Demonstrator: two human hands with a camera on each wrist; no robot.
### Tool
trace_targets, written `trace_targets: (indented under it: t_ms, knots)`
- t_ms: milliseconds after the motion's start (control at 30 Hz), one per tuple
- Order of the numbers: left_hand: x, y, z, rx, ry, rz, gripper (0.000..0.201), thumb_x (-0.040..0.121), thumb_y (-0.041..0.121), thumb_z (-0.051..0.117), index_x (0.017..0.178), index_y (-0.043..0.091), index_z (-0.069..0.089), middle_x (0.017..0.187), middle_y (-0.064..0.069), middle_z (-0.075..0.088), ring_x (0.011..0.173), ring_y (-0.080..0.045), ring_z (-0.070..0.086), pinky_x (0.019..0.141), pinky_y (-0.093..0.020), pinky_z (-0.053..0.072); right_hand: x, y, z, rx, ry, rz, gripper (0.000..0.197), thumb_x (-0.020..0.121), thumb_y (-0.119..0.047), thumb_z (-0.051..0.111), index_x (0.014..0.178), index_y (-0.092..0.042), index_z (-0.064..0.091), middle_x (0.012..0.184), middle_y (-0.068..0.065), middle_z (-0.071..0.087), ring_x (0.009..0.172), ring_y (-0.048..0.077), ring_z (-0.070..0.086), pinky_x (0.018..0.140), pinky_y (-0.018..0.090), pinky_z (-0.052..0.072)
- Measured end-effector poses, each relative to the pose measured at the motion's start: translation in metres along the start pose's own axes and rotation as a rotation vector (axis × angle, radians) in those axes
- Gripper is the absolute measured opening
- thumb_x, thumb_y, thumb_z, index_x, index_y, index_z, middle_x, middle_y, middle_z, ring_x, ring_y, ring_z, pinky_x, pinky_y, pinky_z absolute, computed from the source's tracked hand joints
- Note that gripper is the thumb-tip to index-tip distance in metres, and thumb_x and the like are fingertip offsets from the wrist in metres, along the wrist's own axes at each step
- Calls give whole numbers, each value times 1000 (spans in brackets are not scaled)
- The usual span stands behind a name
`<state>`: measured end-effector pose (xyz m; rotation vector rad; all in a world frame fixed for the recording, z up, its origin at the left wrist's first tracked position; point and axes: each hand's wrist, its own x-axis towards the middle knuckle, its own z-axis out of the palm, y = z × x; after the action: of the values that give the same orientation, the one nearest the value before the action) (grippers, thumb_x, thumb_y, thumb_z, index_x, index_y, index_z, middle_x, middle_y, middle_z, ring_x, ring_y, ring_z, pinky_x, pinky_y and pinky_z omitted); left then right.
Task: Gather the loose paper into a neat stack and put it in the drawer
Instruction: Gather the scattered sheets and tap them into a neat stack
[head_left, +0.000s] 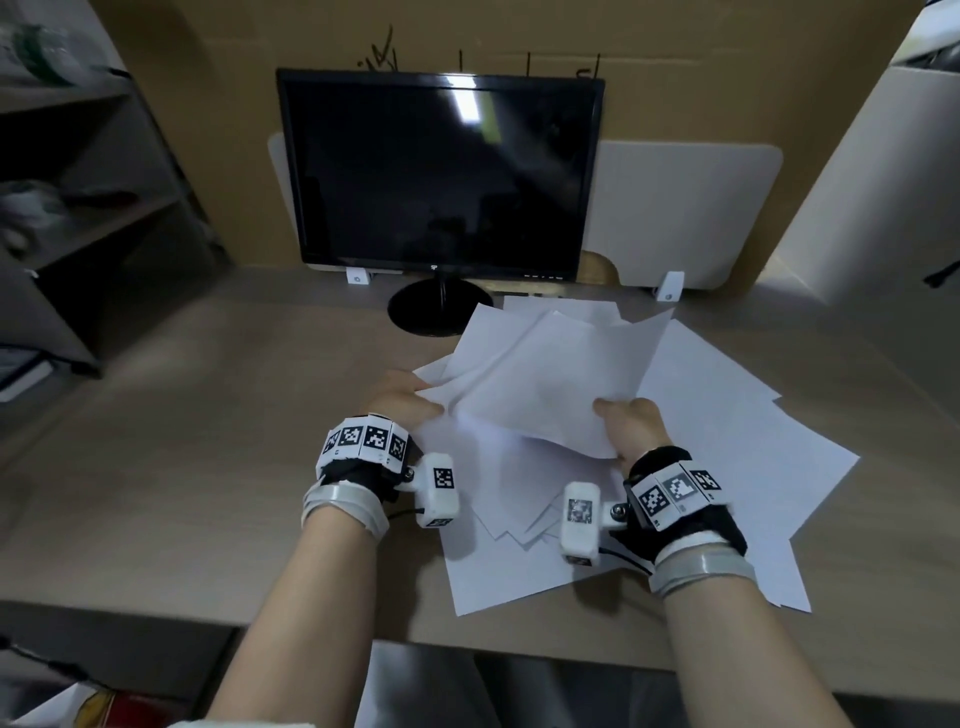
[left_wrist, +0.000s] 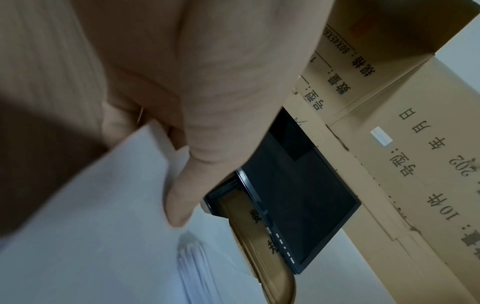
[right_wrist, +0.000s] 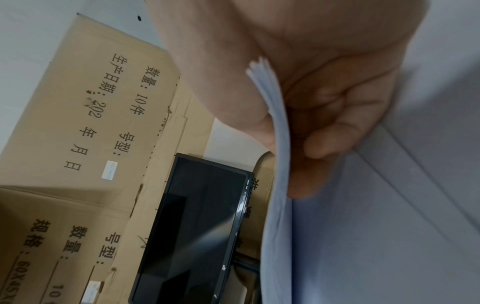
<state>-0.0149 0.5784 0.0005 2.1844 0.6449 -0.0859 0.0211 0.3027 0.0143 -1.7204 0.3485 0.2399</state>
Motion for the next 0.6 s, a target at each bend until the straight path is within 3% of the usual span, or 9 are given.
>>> trace_targets:
  t_ms: [67,133,267,333,400,433,467,533,600]
  knots:
    - [-10,2,3,-112,-47,-29,36,67,16,82,100,4,72,104,-11,69,90,-29,69,77,-33,55,-3,-1,-2,13,-12,-12,19,94,-5,53,75,-3,53,92,17,59,85,30,58,74,40,49]
    - [-19,6,8,-139,-58,-45,44,62,24,79,101,5,74,100,-13,73,86,-32,72,72,-35,58,-4,-1,-5,33,-28,-14,12,94,-4,53,85,2,58,93,18,60,86,31,59,76,41,49]
    - [-21,12,15,-94,67,-44,47,73,24,84,116,12,68,123,-2,62,112,-23,63,87,-29,52,-10,0,-13,22,-32,-27,17,93,-5,54,102,9,59,99,22,64,86,30,57,74,40,46]
    - [-22,20,13,-124,75,-80,59,69,26,86,119,10,59,122,-1,54,114,-24,59,91,-32,53,-11,1,-17,15,-25,-27,20,93,-5,53,103,11,58,98,20,62,86,28,55,74,37,44]
    - [-20,26,11,-197,25,-102,81,51,38,89,119,5,59,116,-8,64,103,-32,67,77,-38,59,-9,2,-20,2,-11,-19,25,92,-5,53,107,15,56,94,17,57,85,27,55,74,36,43]
    - [-21,29,11,-211,-16,-108,81,48,43,90,114,4,63,108,-13,69,92,-35,71,68,-39,61,-7,2,-21,0,-8,-15,28,92,-5,54,109,17,54,94,17,56,85,27,55,73,36,43]
    - [-20,30,13,-204,-67,-123,77,50,46,91,109,3,66,102,-16,73,84,-37,73,65,-42,62,-5,2,-22,4,-16,-14,28,93,-5,54,110,17,53,94,16,55,85,27,54,73,37,43]
    - [-23,36,15,-165,-130,-160,74,58,49,90,112,3,69,102,-18,76,79,-36,74,74,-47,64,-1,2,-21,11,-37,-1,18,94,-6,53,104,9,56,95,16,55,86,28,55,71,37,43]
    - [-26,42,15,-108,-104,-141,59,74,43,86,111,2,65,97,-20,73,65,-30,68,59,-37,62,2,1,-21,11,-46,10,8,95,-6,53,95,2,55,95,17,57,86,30,57,72,39,45]
